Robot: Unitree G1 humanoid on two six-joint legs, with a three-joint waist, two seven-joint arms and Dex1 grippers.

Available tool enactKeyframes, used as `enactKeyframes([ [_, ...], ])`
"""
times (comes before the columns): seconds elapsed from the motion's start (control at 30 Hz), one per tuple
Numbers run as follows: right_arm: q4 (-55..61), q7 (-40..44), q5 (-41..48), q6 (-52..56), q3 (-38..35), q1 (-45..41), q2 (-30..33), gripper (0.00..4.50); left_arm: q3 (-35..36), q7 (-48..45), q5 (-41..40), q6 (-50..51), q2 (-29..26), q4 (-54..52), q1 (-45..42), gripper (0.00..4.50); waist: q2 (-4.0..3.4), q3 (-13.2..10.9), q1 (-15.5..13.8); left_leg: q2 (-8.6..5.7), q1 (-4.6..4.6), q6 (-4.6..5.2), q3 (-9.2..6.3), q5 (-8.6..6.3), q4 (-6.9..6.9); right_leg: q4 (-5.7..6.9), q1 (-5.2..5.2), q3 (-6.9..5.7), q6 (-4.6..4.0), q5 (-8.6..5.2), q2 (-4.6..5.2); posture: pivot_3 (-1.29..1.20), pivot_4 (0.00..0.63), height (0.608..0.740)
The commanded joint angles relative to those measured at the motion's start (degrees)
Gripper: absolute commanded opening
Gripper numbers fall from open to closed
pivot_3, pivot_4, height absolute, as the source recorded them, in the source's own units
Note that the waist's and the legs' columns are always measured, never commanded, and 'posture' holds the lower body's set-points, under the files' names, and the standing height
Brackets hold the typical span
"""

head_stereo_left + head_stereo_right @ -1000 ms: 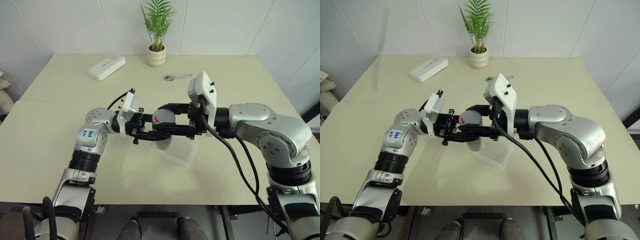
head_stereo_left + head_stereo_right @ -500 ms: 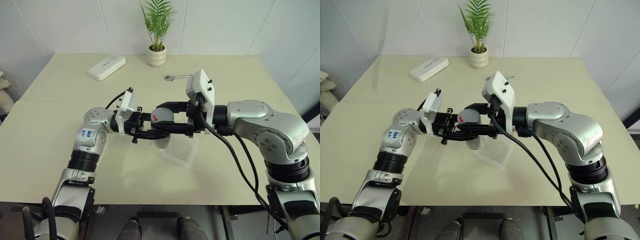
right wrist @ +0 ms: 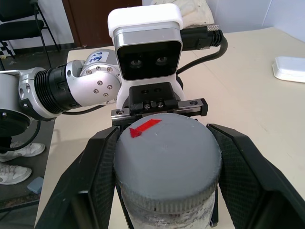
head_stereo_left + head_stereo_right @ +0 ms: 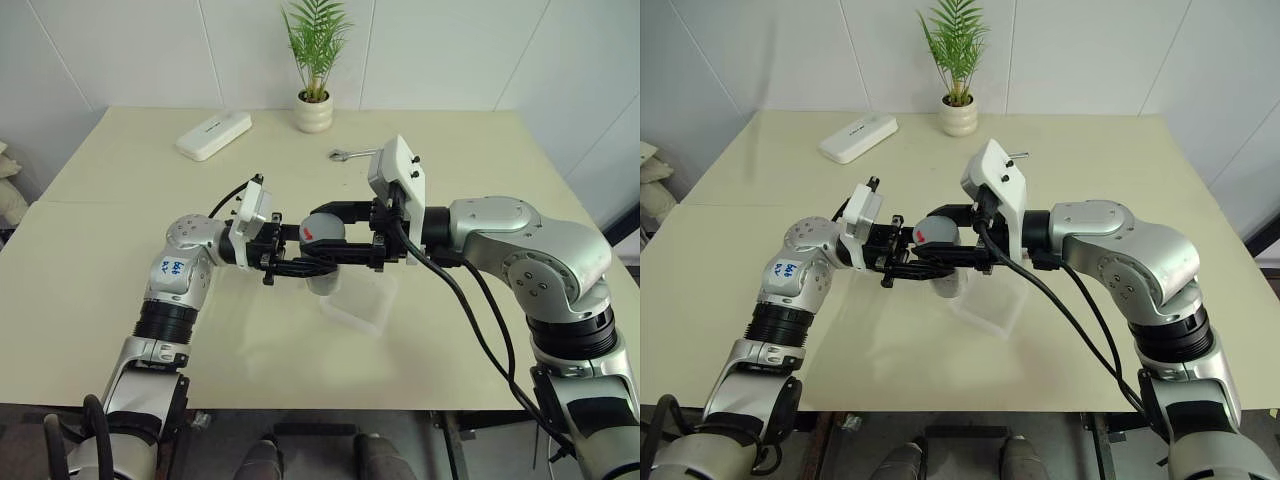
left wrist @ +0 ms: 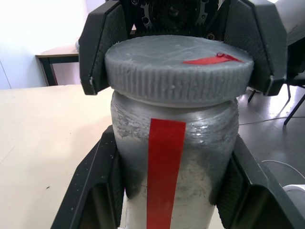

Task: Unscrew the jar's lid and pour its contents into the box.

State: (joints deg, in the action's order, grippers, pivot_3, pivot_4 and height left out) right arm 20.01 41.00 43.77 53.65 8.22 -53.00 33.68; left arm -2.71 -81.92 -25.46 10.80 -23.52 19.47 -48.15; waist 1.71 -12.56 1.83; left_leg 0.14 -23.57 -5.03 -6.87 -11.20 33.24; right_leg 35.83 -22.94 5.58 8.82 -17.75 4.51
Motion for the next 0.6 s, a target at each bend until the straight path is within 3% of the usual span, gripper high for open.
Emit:
enactKeyframes([
  [0.03, -2.62, -5.55, -6.09, -8.46, -9.29, -6.56, 0.85, 2.55, -6.05, -4.6, 2.51, -0.27, 0.21, -1.23, 3.95, 1.98, 0.0, 0.0, 0.01, 0.0, 0.0, 0.0, 0.0, 0.0, 0.0, 0.0, 0.0, 0.0, 0.0, 0.0, 0.0, 0.0, 0.15, 0.74],
  [0.43, -1.8, -5.33, -3.36, -9.19, -11.58, -4.21, -1.2, 2.55, -6.34, -5.91, 2.26, -0.28, 0.17, -0.29, 3.39, 1.98, 0.0, 0.0, 0.03, 0.0, 0.0, 0.0, 0.0, 0.0, 0.01, 0.01, 0.0, 0.0, 0.0, 0.0, 0.0, 0.0, 0.15, 0.74],
  [0.6, -0.21, -3.38, -2.12, -10.24, -10.53, -1.34, -2.14, 2.55, -6.33, -8.64, 2.78, -1.76, 0.45, 4.42, -0.59, 1.98, 0.0, 0.0, -0.03, 0.0, -0.01, 0.0, 0.0, 0.0, 0.01, 0.0, 0.0, -0.01, 0.0, 0.0, 0.0, 0.0, 0.15, 0.74],
])
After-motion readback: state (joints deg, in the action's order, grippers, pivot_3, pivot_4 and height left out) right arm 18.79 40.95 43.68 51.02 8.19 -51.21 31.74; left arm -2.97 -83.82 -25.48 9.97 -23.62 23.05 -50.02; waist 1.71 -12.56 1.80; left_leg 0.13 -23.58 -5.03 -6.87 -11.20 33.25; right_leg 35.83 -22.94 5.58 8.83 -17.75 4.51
